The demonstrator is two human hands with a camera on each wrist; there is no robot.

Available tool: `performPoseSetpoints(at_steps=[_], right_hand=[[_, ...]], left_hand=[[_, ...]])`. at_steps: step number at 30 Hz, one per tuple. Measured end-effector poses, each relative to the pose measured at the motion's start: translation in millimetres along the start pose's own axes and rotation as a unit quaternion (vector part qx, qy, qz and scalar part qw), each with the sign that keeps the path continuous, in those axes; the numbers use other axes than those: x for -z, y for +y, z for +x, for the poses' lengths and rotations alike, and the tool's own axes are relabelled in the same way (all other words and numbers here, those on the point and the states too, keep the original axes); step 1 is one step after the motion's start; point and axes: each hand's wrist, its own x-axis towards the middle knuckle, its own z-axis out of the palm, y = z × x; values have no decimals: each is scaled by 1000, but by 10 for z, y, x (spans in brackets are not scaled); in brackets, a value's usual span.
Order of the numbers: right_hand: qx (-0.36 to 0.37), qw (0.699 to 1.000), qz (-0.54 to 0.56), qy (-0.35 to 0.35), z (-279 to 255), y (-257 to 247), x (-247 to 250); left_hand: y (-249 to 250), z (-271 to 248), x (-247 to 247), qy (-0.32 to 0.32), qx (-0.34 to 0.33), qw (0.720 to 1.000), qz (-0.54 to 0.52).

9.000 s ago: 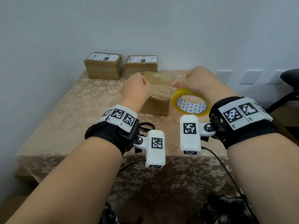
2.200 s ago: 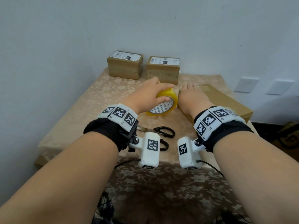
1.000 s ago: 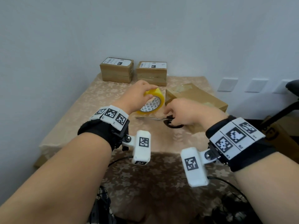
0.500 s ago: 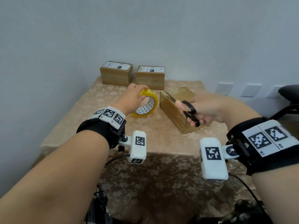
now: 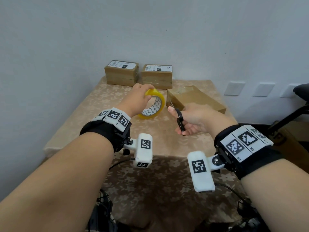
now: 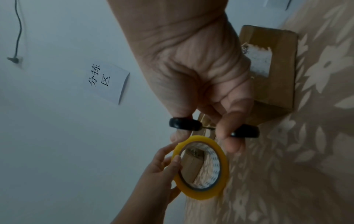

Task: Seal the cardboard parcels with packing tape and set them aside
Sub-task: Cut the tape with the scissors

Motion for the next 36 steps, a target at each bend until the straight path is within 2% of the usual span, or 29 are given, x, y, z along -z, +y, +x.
performPoseSetpoints(at_steps=[3, 7, 10, 14, 20, 23, 31, 36], right_hand=[[-9, 1000, -12, -3, 10, -6, 48], [0, 1000, -4, -3, 44, -9, 175], [4, 1000, -15, -11, 89, -16, 260], [5, 999, -35, -18, 157, -20, 373], [12, 997, -70, -36, 269, -30, 475], [10, 997, -68, -42, 326, -34, 507], [18, 997, -52, -53, 424, -10, 497], [18, 996, 9, -85, 438, 19, 462]], left_hand=[[26, 31, -19, 14, 12, 999, 41], [176, 192, -5, 48, -43, 981, 182], [356, 347, 20, -7, -62, 974, 219], [499, 529, 36, -90, -9, 974, 208], [500, 606, 69, -193, 93, 962, 171], [462, 601, 79, -214, 154, 960, 92], [320, 571, 66, -143, 252, 954, -83], [199, 516, 144, -142, 255, 951, -105]])
